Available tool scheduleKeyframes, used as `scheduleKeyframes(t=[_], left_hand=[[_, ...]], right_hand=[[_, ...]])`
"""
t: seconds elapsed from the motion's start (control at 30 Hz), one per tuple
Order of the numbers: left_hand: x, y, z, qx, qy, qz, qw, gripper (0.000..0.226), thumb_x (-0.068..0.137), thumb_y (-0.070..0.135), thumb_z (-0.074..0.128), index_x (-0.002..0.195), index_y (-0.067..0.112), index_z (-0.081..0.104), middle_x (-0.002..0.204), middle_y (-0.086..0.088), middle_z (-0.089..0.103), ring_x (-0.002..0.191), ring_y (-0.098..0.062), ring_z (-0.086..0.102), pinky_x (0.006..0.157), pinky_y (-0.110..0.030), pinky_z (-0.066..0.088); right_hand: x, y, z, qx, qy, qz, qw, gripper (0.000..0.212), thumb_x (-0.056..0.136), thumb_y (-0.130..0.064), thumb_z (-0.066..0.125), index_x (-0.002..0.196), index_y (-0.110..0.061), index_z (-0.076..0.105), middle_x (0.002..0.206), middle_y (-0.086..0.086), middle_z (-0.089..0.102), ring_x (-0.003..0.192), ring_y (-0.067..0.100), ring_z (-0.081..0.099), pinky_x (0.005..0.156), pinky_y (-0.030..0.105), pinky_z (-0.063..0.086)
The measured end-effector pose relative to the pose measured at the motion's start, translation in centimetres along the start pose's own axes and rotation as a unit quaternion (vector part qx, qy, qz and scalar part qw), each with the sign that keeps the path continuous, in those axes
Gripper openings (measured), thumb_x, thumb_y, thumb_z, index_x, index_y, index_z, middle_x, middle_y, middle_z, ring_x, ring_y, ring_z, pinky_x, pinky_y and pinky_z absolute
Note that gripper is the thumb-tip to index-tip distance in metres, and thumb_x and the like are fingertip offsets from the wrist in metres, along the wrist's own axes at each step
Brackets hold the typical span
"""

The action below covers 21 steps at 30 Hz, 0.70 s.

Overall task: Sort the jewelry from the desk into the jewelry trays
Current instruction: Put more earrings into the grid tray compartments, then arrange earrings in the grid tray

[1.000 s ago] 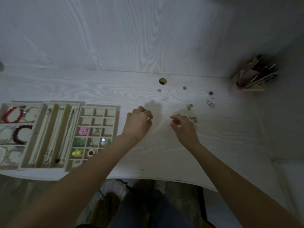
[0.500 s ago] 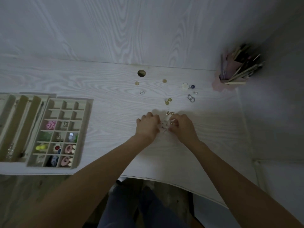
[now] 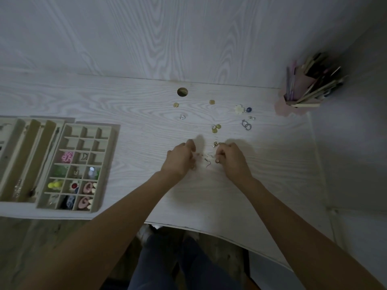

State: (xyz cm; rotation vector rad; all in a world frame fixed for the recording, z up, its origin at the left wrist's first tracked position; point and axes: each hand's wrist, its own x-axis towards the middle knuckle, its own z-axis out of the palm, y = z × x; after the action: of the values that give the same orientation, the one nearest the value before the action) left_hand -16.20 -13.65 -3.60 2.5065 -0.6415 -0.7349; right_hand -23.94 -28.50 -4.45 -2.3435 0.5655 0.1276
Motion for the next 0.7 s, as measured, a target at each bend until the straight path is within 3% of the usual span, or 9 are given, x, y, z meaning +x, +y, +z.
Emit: scheduleKeyframes(t=[0.03,0.13,0.27,0.33,0.5,0.63,0.7], left_hand=[[-0.1,-0.2,-0.1,-0.015,0.001,0.005,1.000,0.021,0.087,0.007,0.057,0.105,0.012,0.048,0.096,-0.005,0.059,0.089,-0.024,0.057,0.084,-0.039,0.044],[-0.4,-0.7,-0.2,-0.041,0.014,0.015,0.999,0.019,0.086,0.005,0.058,0.099,0.012,0.047,0.099,-0.008,0.058,0.091,-0.024,0.056,0.083,-0.041,0.047],[-0.5,-1.1,0.0,-0.021,0.031,0.022,0.999,0.009,0.089,0.012,0.055,0.096,0.016,0.060,0.105,-0.005,0.055,0.098,-0.023,0.055,0.091,-0.043,0.043],[-0.3,-1.2,0.3,-0.019,0.046,0.014,0.999,0.013,0.090,0.015,0.057,0.097,0.018,0.067,0.113,-0.003,0.054,0.105,-0.021,0.054,0.095,-0.042,0.041],[-0.2,-0.3,0.5,0.015,0.055,-0.003,0.998,0.022,0.088,0.032,0.062,0.102,0.017,0.068,0.119,0.001,0.046,0.116,-0.016,0.040,0.098,-0.036,0.027],[0.0,0.3,0.7,0.082,0.038,0.019,0.996,0.020,0.090,0.024,0.059,0.103,0.011,0.067,0.120,-0.004,0.045,0.115,-0.022,0.039,0.097,-0.036,0.030],[0.2,0.3,0.3,0.060,0.032,0.035,0.997,0.021,0.092,0.023,0.056,0.104,0.008,0.065,0.117,-0.006,0.048,0.112,-0.023,0.043,0.094,-0.032,0.037]], right_hand=[[0.0,-0.1,-0.2,0.019,0.008,0.001,1.000,0.007,0.090,-0.001,0.055,0.085,-0.004,0.060,0.091,0.003,0.046,0.068,-0.001,0.047,0.065,0.010,0.041],[-0.2,-0.2,-0.3,0.096,0.029,0.009,0.995,0.003,0.089,-0.002,0.058,0.087,-0.002,0.061,0.091,0.006,0.054,0.067,0.002,0.051,0.060,0.003,0.038],[-0.2,-0.2,-0.2,0.191,0.031,0.044,0.980,0.002,0.088,-0.004,0.061,0.088,-0.003,0.064,0.093,0.005,0.065,0.077,0.011,0.058,0.064,0.007,0.045],[-0.1,-0.4,-0.2,0.256,0.026,0.077,0.963,0.008,0.088,-0.001,0.061,0.083,-0.007,0.063,0.094,0.006,0.067,0.081,0.015,0.061,0.067,0.017,0.052],[0.0,-1.1,-0.7,0.385,0.016,0.143,0.912,0.012,0.089,0.002,0.058,0.080,-0.006,0.055,0.085,0.005,0.070,0.079,0.015,0.069,0.066,0.026,0.054],[-0.2,-1.6,-1.2,0.448,0.007,0.181,0.875,0.004,0.092,-0.001,0.054,0.090,-0.005,0.054,0.084,0.008,0.071,0.077,0.017,0.071,0.068,0.025,0.054],[-0.3,-2.0,-1.4,0.482,-0.004,0.197,0.854,0.003,0.093,-0.003,0.054,0.092,-0.006,0.054,0.088,0.010,0.070,0.082,0.021,0.071,0.070,0.024,0.055]])
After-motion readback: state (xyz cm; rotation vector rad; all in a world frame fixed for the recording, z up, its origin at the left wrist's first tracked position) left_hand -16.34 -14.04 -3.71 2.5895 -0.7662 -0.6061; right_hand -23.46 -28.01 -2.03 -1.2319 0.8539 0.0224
